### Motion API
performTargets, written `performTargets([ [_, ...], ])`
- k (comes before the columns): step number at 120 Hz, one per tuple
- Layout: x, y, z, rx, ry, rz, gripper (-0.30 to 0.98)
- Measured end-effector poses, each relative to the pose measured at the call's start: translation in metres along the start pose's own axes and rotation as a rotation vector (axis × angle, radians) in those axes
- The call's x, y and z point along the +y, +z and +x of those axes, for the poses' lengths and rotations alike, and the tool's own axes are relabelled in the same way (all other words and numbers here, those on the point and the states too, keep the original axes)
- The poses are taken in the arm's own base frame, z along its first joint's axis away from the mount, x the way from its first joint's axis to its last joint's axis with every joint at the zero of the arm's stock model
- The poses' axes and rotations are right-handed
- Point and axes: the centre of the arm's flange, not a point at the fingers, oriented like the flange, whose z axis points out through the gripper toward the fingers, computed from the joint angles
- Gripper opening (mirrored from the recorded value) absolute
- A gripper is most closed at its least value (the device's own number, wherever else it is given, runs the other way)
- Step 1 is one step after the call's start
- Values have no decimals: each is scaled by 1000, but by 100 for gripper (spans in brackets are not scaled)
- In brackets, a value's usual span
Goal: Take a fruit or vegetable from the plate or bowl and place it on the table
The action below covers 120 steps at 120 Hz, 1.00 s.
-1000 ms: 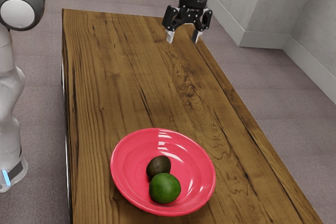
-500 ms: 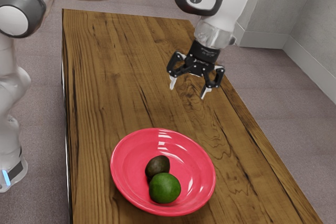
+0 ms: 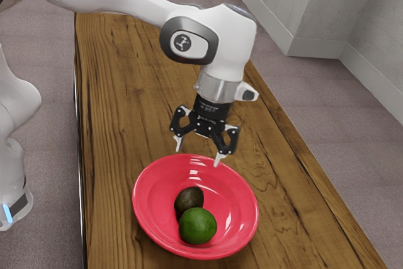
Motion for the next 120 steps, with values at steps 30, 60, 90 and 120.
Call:
performTargets([
  [30, -9, 20, -19, 2, 96, -24, 69],
  [60, -8, 32, -44, 4, 171, -46, 69],
  [90, -19, 49, -20, -34, 115, -49, 69],
  [120, -24, 57, 1, -41, 81, -43, 69],
])
